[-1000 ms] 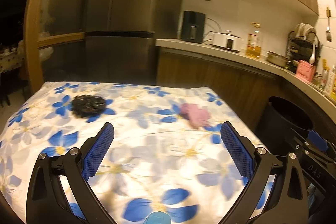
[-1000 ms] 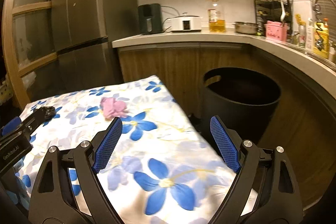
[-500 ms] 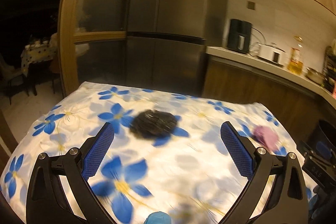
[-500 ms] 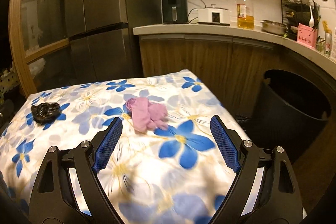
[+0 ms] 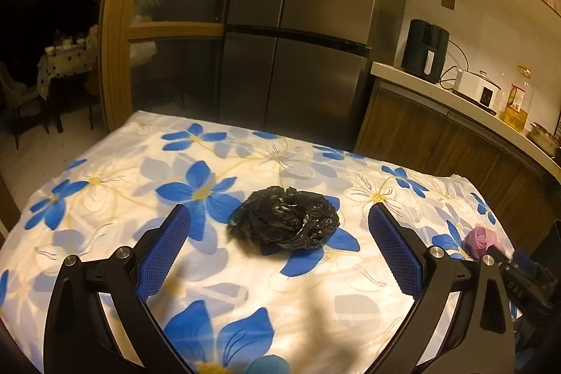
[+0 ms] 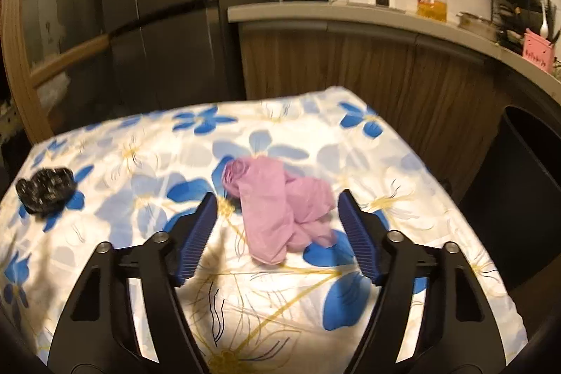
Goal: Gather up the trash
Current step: 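Grasp the black plastic bag with the left gripper while the right gripper grasps the pink cloth, then carry the black bag and pink cloth over the black trash bin with both grippers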
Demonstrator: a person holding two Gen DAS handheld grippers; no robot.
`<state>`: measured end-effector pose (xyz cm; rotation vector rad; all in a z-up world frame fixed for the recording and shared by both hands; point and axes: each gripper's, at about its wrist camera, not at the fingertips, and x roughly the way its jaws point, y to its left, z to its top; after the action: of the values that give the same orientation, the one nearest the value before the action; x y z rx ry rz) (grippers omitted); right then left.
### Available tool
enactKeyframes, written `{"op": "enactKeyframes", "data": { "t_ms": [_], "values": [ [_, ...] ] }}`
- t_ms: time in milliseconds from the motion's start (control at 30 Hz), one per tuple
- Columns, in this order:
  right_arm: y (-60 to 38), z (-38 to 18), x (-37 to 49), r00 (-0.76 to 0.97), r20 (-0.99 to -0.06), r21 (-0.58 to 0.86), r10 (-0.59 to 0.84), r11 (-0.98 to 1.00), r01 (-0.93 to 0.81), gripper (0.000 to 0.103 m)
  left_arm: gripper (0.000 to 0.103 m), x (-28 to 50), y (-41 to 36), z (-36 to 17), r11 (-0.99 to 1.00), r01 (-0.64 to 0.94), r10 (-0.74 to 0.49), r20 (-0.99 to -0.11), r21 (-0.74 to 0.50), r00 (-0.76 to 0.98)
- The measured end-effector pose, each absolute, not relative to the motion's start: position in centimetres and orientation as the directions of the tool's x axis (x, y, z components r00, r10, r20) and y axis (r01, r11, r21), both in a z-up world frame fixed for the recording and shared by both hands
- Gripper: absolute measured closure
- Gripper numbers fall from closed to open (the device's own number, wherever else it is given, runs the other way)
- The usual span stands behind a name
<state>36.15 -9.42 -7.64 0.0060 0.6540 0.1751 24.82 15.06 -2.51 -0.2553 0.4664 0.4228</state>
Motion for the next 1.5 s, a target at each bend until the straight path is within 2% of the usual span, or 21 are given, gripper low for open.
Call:
{"op": "enactKeyframes", "data": {
  "t_ms": [67,167,200,267,333,367,433,467,533,567,633,733,1067,1500],
  "values": [
    [-9.3,-8.3,36.6,0.759,-0.63,0.063,0.165,0.985,-0.162,0.059,0.006,25.4,15.4,-2.9,0.882,-0.449,0.327,-0.497,-0.145,0.804],
    [-9.5,-8.8,36.9,0.748,-0.642,0.077,0.17,0.985,-0.157,0.075,0.006,26.3,15.9,-3.5,0.879,-0.45,0.312,-0.524,-0.158,0.792],
    [-9.5,-8.8,36.8,0.748,-0.641,0.08,0.174,0.984,-0.161,0.079,0.01,26.4,16.0,-3.7,0.878,-0.449,0.304,-0.532,-0.165,0.79],
    [-9.5,-8.7,36.6,0.752,-0.634,0.079,0.183,0.982,-0.172,0.092,0.013,26.8,16.6,-4.2,0.873,-0.452,0.285,-0.559,-0.185,0.779],
    [-9.3,-8.4,36.2,0.758,-0.623,0.078,0.194,0.979,-0.187,0.096,0.029,26.9,17.2,-4.7,0.864,-0.456,0.265,-0.578,-0.213,0.772],
    [-9.2,-8.1,35.8,0.766,-0.612,0.073,0.197,0.978,-0.193,0.097,0.032,27.0,17.4,-4.9,0.86,-0.46,0.261,-0.585,-0.22,0.767],
    [-9.1,-7.6,35.1,0.78,-0.593,0.064,0.2,0.977,-0.202,0.098,0.046,27.1,17.8,-5.4,0.854,-0.465,0.248,-0.604,-0.232,0.757],
    [-9.1,-7.3,34.6,0.787,-0.583,0.059,0.202,0.977,-0.207,0.099,0.049,27.2,17.8,-5.5,0.855,-0.464,0.242,-0.612,-0.233,0.753],
    [-9.1,-6.8,33.8,0.795,-0.569,0.058,0.209,0.975,-0.215,0.099,0.061,27.5,17.8,-5.8,0.859,-0.455,0.228,-0.621,-0.234,0.75],
    [-9.2,-6.6,33.3,0.799,-0.562,0.06,0.215,0.974,-0.219,0.099,0.063,27.5,17.8,-5.9,0.861,-0.451,0.221,-0.626,-0.235,0.748],
    [-9.4,-6.1,32.3,0.803,-0.551,0.07,0.228,0.971,-0.228,0.099,0.073,27.5,17.7,-6.1,0.864,-0.441,0.203,-0.631,-0.244,0.748],
    [-9.6,-5.6,31.2,0.803,-0.544,0.077,0.243,0.968,-0.24,0.099,0.079,27.1,17.6,-6.0,0.867,-0.43,0.194,-0.624,-0.253,0.757],
    [-11.4,-3.3,26.5,0.818,-0.494,0.083,0.295,0.952,-0.293,0.1,0.082,23.3,14.4,-3.2,0.887,-0.398,0.212,-0.56,-0.233,0.801],
    [-16.5,-0.5,21.8,0.847,-0.427,0.109,0.316,0.948,-0.298,0.101,0.082,19.7,4.4,-0.2,0.948,-0.284,0.183,-0.486,-0.142,0.854]
  ]
}}
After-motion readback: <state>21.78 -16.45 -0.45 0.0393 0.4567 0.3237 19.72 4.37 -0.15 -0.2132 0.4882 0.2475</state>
